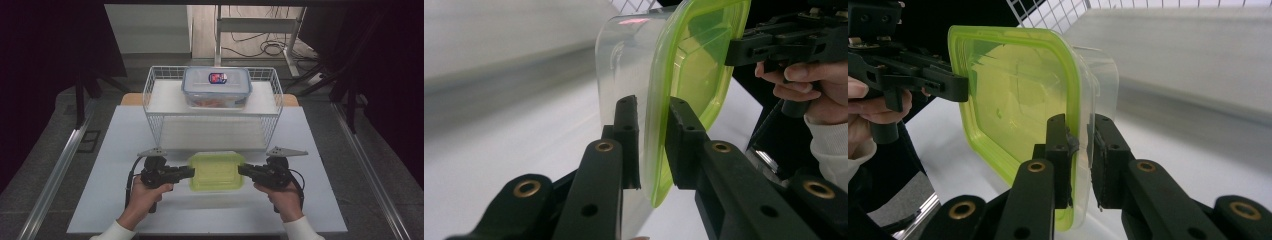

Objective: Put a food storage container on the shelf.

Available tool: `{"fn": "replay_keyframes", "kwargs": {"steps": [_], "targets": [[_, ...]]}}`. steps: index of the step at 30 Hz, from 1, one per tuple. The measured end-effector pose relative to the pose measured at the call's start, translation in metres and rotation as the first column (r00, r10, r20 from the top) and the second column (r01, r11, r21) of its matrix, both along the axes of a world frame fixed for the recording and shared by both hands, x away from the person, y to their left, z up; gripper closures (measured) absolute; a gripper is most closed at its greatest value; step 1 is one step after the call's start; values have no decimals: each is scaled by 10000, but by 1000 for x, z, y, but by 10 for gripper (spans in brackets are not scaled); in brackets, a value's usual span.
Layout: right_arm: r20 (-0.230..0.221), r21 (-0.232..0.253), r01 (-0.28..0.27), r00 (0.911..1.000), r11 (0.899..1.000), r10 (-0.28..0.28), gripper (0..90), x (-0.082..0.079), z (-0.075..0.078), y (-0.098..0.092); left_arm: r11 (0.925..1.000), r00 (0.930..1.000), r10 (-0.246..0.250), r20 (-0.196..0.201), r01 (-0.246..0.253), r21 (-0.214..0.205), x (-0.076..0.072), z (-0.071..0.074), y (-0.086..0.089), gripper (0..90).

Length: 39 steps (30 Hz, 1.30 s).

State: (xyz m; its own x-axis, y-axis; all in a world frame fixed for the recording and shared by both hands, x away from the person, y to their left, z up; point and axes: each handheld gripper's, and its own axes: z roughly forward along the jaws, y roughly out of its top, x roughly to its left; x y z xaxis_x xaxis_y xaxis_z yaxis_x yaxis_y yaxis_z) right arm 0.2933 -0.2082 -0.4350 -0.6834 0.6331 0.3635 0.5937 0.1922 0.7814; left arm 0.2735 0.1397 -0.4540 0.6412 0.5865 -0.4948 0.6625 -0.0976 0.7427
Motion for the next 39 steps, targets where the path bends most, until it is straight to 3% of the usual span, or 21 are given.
{"fn": "replay_keyframes", "kwargs": {"steps": [10,24,34,39], "targets": [[710,-93,-28,9975,10000,34,790,7,41,2,9999,9982,6,606,3,-142,10,36,2,773],[1535,-70,-126,9881,9999,135,790,18,88,7,9999,9943,66,1062,-54,-111,24,80,7,779],[1979,59,-79,9802,10000,66,791,31,127,11,9998,9877,192,1550,-187,-45,38,125,11,780],[2268,22,-46,9739,10000,40,791,43,157,17,9995,9845,310,1727,-296,-106,51,150,15,784]]}}
